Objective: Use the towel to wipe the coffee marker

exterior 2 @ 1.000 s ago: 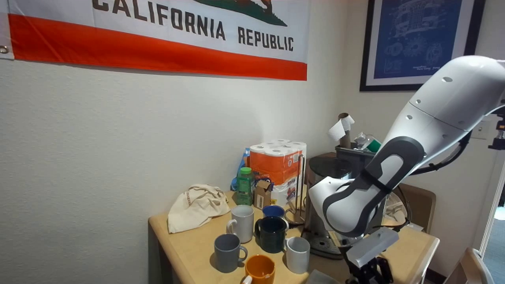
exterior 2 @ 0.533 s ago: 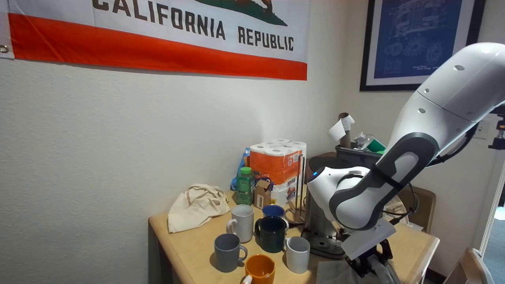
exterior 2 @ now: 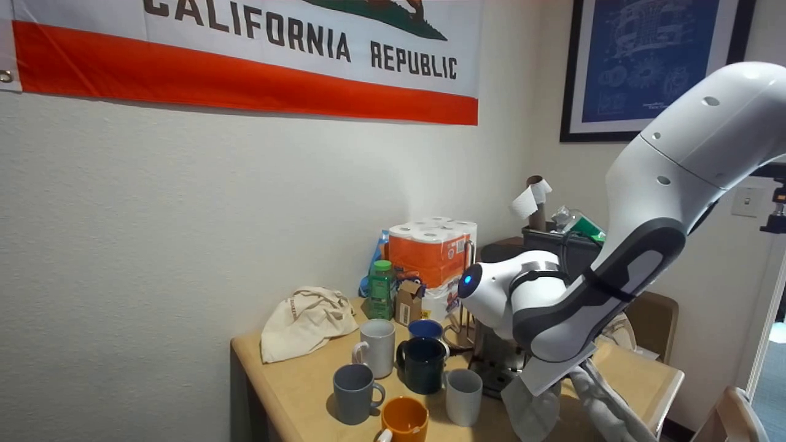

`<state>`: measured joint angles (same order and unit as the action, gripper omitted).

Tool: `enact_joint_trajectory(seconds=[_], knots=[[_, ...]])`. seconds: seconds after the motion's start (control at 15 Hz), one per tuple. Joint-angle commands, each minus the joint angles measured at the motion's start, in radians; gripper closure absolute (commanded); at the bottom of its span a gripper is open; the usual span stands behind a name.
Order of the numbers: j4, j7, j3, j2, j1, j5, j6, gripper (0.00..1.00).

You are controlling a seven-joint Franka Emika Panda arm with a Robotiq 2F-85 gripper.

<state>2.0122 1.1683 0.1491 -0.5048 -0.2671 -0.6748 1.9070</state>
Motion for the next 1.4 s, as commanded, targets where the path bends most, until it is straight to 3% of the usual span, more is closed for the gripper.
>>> enact_joint_trajectory(seconds=[0.0, 0.27, 0.67, 1.33], knots=[[-0.161, 0.027, -0.035, -0.092, -0.034, -0.124, -0.186, 0.95], [-0.306, -0.013, -0.08, -0.208, -0.049, -0.276, -0.339, 0.95], [-0.406, -0.057, -0.124, -0.319, -0.041, -0.421, -0.409, 0.95], [-0.384, -0.241, -0.193, -0.322, 0.041, -0.446, -0.195, 0.95]])
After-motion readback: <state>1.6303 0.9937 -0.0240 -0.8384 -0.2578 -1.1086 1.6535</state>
